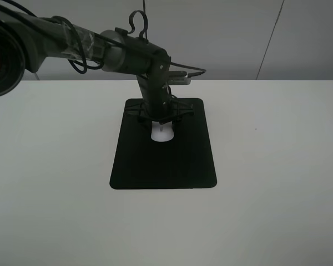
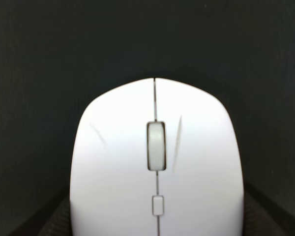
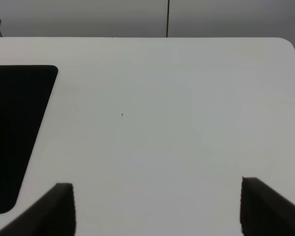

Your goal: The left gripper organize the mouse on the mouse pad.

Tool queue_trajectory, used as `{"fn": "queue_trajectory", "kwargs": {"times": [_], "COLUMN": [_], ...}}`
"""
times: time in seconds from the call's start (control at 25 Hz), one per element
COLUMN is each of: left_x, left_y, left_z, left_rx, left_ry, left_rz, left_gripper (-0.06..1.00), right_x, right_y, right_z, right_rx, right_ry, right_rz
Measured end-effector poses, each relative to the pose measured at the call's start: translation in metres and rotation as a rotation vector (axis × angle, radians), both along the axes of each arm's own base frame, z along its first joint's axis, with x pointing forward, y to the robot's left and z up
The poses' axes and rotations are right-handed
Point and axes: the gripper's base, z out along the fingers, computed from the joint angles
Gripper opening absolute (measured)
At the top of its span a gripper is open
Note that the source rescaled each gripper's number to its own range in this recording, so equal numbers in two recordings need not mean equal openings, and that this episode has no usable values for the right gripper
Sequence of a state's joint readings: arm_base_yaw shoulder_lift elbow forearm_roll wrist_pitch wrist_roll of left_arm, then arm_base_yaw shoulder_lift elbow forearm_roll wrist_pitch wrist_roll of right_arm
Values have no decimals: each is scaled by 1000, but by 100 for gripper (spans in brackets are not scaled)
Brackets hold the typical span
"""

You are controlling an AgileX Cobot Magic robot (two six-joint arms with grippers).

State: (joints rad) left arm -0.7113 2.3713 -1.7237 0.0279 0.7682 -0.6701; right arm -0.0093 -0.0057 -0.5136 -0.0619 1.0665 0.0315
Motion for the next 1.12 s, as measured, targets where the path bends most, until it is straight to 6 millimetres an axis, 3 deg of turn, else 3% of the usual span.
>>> {"fn": "queue_trajectory", "kwargs": {"times": [0.2, 0.24, 0.32, 0.36, 0.44, 0.88, 1.12], "left_x": [1, 1, 1, 1, 1, 3, 5], "left_y": [1, 2, 4, 4, 5, 3, 2], "left_z": [0, 0, -3, -3, -4, 0, 14], "left_rx": [7, 16, 50, 55, 62, 67, 51], "left_ry": [-4, -9, -11, -15, -13, -2, -22], "left_rz": [21, 25, 16, 12, 9, 12, 14], "left_gripper": [1, 12, 60, 78, 94, 100, 100], "right_x": [0, 0, 0, 0, 0, 0, 0], "right_y": [0, 0, 0, 0, 0, 0, 0], "right_z": [0, 0, 0, 0, 0, 0, 0], "right_rx": [0, 0, 0, 0, 0, 0, 0], "right_ry": [0, 0, 0, 0, 0, 0, 0], "right_rz": [0, 0, 0, 0, 0, 0, 0]}}
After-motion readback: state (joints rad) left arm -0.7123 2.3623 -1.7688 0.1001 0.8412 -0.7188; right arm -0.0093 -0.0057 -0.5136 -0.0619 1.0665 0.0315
